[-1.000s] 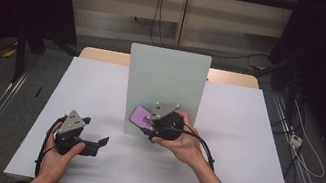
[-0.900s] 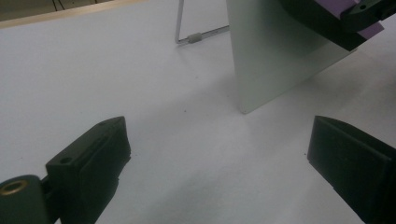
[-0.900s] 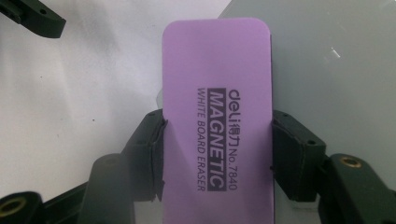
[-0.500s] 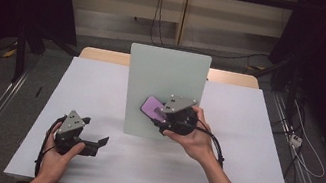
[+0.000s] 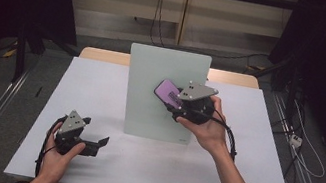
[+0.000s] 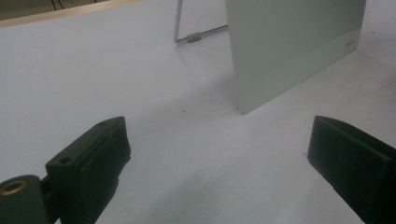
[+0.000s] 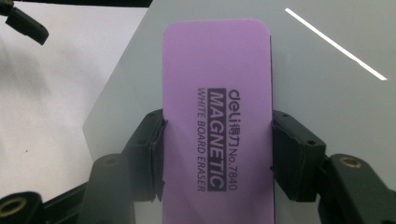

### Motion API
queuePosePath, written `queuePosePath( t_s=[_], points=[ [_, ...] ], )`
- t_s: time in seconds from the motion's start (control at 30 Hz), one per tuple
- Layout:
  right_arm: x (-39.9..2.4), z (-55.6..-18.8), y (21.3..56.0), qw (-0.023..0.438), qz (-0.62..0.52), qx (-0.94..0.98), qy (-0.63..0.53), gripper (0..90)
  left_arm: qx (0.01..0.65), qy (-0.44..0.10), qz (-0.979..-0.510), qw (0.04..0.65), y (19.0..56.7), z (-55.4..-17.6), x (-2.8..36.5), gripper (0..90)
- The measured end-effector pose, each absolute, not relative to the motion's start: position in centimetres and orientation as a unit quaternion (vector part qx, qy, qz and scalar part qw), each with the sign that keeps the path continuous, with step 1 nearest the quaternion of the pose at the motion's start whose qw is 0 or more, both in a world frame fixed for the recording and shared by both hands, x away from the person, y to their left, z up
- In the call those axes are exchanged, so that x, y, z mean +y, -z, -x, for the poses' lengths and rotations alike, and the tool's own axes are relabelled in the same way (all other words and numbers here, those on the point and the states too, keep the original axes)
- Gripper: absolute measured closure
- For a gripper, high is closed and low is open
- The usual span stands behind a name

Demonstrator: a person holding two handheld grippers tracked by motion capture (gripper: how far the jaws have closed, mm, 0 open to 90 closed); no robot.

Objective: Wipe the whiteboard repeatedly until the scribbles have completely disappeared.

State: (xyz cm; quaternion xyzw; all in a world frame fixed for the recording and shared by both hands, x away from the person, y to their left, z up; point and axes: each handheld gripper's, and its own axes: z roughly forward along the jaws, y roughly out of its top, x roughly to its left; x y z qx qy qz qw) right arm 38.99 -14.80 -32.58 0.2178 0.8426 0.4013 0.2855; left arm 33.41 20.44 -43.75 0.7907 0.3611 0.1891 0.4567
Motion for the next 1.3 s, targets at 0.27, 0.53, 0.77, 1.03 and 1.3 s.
queuePosePath(
  t_s=[0.27, 0.53, 0.77, 1.03, 1.3],
  points=[
    [-14.7, -38.7, 33.6, 0.287, -0.213, 0.843, -0.402, 41.9, 0.361, -0.190, -0.790, 0.457, 43.8, -33.4, 20.5, 5.5],
    [-14.3, -38.3, 34.7, 0.277, -0.209, 0.849, -0.397, 42.0, 0.359, -0.190, -0.793, 0.454, 43.8, -33.5, 20.4, 5.5],
    [-13.1, -37.8, 36.9, 0.258, -0.196, 0.865, -0.384, 42.0, 0.358, -0.189, -0.794, 0.454, 43.9, -33.5, 20.2, 5.5],
    [-11.4, -37.3, 39.4, 0.231, -0.175, 0.887, -0.360, 42.0, 0.358, -0.190, -0.794, 0.454, 43.8, -33.4, 20.3, 5.5],
    [-10.0, -37.0, 40.9, 0.208, -0.164, 0.901, -0.344, 42.0, 0.357, -0.189, -0.794, 0.453, 43.8, -33.5, 20.3, 5.5]
  ],
)
